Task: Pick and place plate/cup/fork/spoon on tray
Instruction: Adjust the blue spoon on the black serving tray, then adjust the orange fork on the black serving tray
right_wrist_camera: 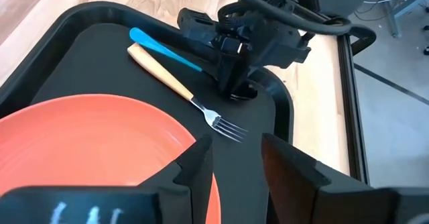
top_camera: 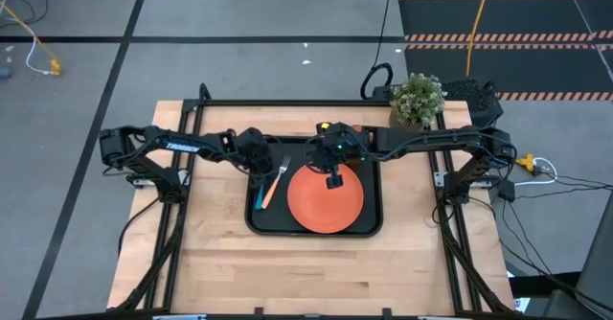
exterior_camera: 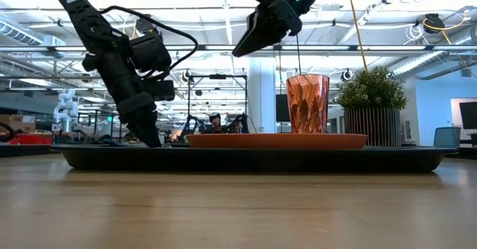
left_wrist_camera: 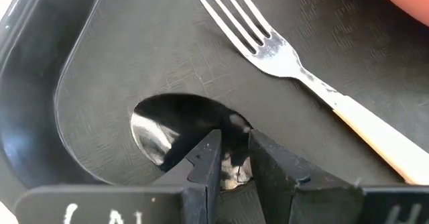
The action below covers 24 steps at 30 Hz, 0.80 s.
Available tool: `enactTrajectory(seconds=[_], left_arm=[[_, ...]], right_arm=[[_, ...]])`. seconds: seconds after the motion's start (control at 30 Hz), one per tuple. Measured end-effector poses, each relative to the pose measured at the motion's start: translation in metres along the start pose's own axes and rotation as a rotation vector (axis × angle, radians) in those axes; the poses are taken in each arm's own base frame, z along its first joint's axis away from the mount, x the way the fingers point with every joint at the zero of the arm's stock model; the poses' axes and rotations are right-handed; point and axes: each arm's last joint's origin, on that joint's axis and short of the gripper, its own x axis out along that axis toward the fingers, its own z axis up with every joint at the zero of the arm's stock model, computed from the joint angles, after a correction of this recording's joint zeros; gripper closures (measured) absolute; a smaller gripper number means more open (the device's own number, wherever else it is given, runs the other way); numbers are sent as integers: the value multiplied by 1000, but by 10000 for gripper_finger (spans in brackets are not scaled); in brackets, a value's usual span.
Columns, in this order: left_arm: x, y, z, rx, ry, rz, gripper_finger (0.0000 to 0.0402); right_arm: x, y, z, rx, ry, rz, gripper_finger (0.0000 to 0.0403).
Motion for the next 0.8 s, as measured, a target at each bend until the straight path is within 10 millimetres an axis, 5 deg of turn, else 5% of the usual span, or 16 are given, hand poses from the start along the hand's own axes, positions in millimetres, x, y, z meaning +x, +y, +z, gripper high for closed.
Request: enactTrajectory(seconds=[0.33,0.8], left_arm=[[-34,-12,37,54,-116,-20,321],[-43,-33,32,115,-71,-55,321]], right_arm=[[0,0,0,0,-2,-1,284],[0,0,0,6,2,1,284]])
